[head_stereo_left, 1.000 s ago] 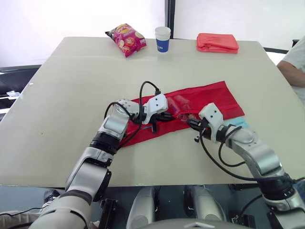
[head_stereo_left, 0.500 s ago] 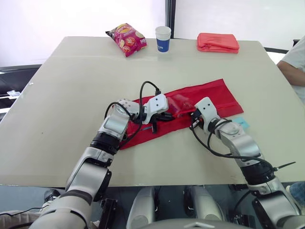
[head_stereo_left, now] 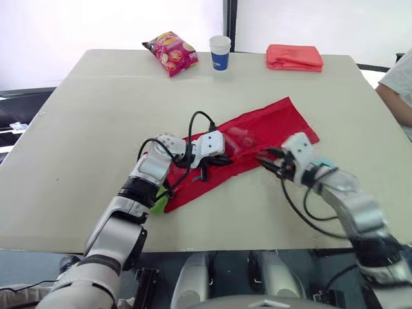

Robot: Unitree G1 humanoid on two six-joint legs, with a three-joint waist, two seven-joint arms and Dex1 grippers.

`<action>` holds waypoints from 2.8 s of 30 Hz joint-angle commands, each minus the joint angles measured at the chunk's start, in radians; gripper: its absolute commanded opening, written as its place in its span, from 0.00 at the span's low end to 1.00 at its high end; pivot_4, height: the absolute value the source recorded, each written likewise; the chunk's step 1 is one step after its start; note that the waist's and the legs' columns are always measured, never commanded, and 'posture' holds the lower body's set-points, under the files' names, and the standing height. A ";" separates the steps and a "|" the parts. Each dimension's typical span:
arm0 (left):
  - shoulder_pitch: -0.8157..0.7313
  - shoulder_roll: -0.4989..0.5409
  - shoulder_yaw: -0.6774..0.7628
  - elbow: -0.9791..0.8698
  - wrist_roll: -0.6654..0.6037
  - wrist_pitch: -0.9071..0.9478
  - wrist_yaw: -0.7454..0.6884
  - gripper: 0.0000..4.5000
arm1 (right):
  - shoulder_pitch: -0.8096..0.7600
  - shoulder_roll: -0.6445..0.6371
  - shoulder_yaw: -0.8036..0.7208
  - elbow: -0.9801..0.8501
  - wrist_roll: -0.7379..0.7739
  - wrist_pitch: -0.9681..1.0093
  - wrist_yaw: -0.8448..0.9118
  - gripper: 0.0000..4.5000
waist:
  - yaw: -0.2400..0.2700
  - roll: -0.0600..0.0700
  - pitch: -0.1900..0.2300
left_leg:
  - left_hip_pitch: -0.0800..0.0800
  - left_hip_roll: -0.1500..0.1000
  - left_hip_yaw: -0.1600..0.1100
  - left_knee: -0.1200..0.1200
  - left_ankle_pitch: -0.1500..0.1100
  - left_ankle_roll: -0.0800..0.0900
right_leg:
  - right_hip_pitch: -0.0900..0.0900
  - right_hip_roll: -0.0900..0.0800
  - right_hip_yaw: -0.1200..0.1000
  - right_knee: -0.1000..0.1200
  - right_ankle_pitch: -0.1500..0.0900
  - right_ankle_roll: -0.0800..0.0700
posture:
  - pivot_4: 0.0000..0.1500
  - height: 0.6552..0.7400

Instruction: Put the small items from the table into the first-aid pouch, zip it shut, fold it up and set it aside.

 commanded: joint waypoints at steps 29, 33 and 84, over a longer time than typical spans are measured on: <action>-0.068 -0.134 0.081 -0.139 -0.053 0.304 0.192 0.64 | 0.423 -0.339 -0.686 -0.390 0.428 0.100 0.151 1.00 | 0.029 -0.003 0.000 | 0.000 -0.002 -0.001 0.003 0.000 0.001 | 0.003 -0.002 -0.001 -0.002 -0.003 0.000 | 1.00 1.00; -0.138 -0.214 0.031 -0.026 -0.002 0.262 0.234 0.64 | 0.454 -0.345 -0.707 -0.403 0.426 0.101 0.139 1.00 | 0.029 -0.003 0.000 | -0.001 -0.002 -0.001 0.003 0.000 0.001 | 0.003 -0.001 0.000 -0.002 -0.003 0.000 | 1.00 1.00; -0.144 -0.236 0.134 -0.042 -0.099 0.601 0.188 0.01 | 0.461 -0.514 -0.692 -0.351 0.409 0.099 0.082 1.00 | 0.029 -0.003 -0.001 | -0.001 -0.001 -0.002 0.003 0.000 0.001 | 0.003 -0.001 0.000 -0.003 -0.003 0.000 | 1.00 1.00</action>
